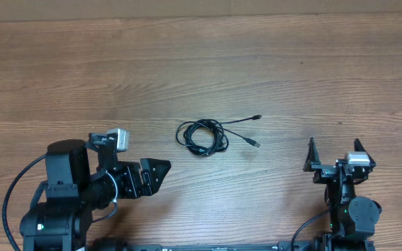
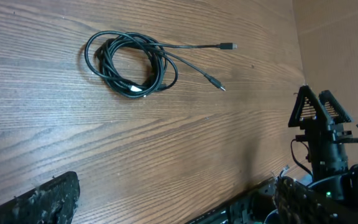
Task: Untangle cables
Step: 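Move the left gripper forward over the coiled black cable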
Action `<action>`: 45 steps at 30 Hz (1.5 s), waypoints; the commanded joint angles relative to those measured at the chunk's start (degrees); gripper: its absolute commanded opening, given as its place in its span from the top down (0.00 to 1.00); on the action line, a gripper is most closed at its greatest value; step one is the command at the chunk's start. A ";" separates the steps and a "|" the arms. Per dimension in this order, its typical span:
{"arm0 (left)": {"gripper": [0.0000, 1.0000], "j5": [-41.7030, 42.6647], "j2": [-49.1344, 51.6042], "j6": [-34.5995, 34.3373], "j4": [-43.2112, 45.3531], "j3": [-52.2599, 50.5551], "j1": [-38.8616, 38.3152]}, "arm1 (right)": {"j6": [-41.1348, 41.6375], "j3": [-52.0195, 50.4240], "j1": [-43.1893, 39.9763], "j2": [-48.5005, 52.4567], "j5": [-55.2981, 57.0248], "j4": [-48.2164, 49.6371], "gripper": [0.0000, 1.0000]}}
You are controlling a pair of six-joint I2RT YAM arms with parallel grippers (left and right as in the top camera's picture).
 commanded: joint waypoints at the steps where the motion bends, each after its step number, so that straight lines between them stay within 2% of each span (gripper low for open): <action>1: 0.00 1.25 0.09 -1.81 -0.17 1.33 -0.42 | -0.04 -0.61 -0.17 -0.68 0.46 0.35 0.00; 10: 0.00 1.29 0.09 -3.13 -2.95 1.27 -0.44 | -0.04 -0.61 -0.17 -0.68 0.46 0.37 0.00; 15: 0.00 2.34 0.09 -8.15 -2.91 1.27 -0.44 | -0.07 -0.61 -0.17 -0.68 0.46 0.37 0.00; 19: 0.00 4.09 0.09 -8.59 -1.70 1.27 -0.44 | -0.07 -0.61 -0.17 -0.68 0.46 0.37 0.00; 25: 0.00 3.54 0.20 -14.62 2.01 1.22 -0.44 | -0.07 -0.61 -0.17 -0.68 0.46 0.37 0.00; 31: 0.00 -1.73 0.72 -20.87 3.80 0.55 -0.44 | -0.07 -0.61 -0.17 -0.68 0.46 0.37 0.00; 39: 0.11 -3.37 4.94 -23.93 3.80 0.52 -0.76 | -0.07 -0.61 -0.17 -0.68 0.46 0.37 0.00; 45: 0.14 -8.00 9.68 -27.39 5.31 0.52 -7.08 | -0.07 -0.61 -0.17 -0.68 0.46 0.37 0.00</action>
